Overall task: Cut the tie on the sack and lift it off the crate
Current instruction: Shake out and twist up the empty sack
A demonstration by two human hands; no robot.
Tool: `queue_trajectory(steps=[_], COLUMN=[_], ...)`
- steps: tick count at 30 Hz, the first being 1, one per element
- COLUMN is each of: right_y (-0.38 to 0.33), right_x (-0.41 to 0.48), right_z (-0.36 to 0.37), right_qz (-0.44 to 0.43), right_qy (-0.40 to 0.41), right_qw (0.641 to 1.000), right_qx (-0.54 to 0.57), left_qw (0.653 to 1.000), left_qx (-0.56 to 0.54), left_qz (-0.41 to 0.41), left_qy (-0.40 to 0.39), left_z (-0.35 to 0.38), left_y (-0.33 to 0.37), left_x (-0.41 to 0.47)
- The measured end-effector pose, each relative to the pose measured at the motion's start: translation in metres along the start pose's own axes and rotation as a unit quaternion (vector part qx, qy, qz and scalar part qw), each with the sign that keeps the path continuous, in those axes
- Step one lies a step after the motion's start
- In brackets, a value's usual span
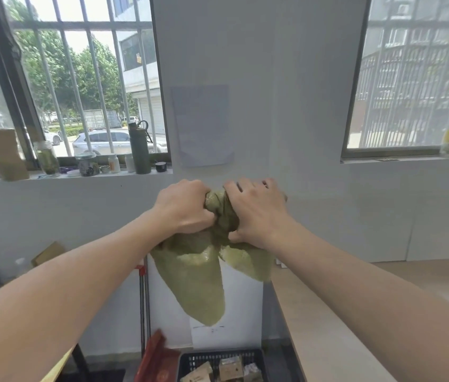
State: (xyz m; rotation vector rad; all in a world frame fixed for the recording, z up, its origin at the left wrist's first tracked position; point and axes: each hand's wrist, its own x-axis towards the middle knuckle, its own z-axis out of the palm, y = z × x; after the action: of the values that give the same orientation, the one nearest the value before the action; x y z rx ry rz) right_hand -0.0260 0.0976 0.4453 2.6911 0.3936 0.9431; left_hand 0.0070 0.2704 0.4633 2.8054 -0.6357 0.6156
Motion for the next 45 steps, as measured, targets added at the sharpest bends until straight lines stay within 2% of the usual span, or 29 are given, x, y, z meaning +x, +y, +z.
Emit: queue_trajectory(steps=[2,4,6,8,11,15,19,21,23,25,28,33,37,42,45], right_y=[-0.001,0.003,0.009,0.012,0.013,0.015,0.018,0.015,0.015,0.014,0.011,0.009,0.01,0.003,0.0], right_x=[-0.002,-0.002,-0.002,-0.004,-0.006,-0.005,-0.004,-0.002,-0.001,-0.001,-0.003,-0.005,-0.011,-0.015,-0.02], right_z=[0.004,0.006,0.005,0.004,0.005,-0.002,-0.013,-0.019,-0.025,-0.033,-0.041,-0.042,-0.044,-0.039,-0.038], right_qz=[-0.002,0.004,-0.004,-0.016,-0.018,0.018,0.092,0.133,0.166,0.181,0.182,0.17,0.138,0.033,0.003], right_qy=[0.065,0.145,0.184,0.2,0.181,0.084,-0.026,-0.043,-0.068,-0.098,-0.138,-0.166,-0.136,-0.046,-0.02], right_qw=[0.997,0.988,0.981,0.978,0.982,0.996,0.995,0.987,0.975,0.964,0.951,0.939,0.948,0.987,0.997], right_qx=[-0.048,-0.061,-0.061,-0.064,-0.042,-0.022,0.035,0.082,0.133,0.167,0.207,0.248,0.254,0.15,0.076], left_qw=[0.993,0.972,0.948,0.937,0.937,0.97,0.994,0.981,0.955,0.938,0.927,0.939,0.971,0.994,0.998], left_qx=[-0.106,-0.211,-0.28,-0.296,-0.284,-0.212,0.01,0.145,0.232,0.26,0.239,0.197,0.173,0.064,0.007], left_qz=[-0.021,-0.028,-0.03,-0.024,-0.01,0.035,0.108,0.121,0.129,0.127,0.135,0.156,0.105,0.038,0.011], left_qy=[-0.045,-0.098,-0.148,-0.184,-0.202,-0.115,-0.029,0.053,0.13,0.193,0.255,0.235,0.127,0.086,0.055], left_z=[-0.006,-0.014,-0.02,-0.023,-0.018,-0.011,-0.009,-0.003,0.006,0.014,0.022,0.008,-0.001,-0.007,-0.013], left_y=[0.002,0.01,0.014,0.017,0.02,0.02,0.022,0.022,0.02,0.016,0.009,0.006,0.015,0.014,0.014], left_x=[0.005,0.005,0.002,-0.004,-0.009,-0.014,-0.021,-0.023,-0.027,-0.031,-0.03,-0.029,-0.028,-0.021,-0.017])
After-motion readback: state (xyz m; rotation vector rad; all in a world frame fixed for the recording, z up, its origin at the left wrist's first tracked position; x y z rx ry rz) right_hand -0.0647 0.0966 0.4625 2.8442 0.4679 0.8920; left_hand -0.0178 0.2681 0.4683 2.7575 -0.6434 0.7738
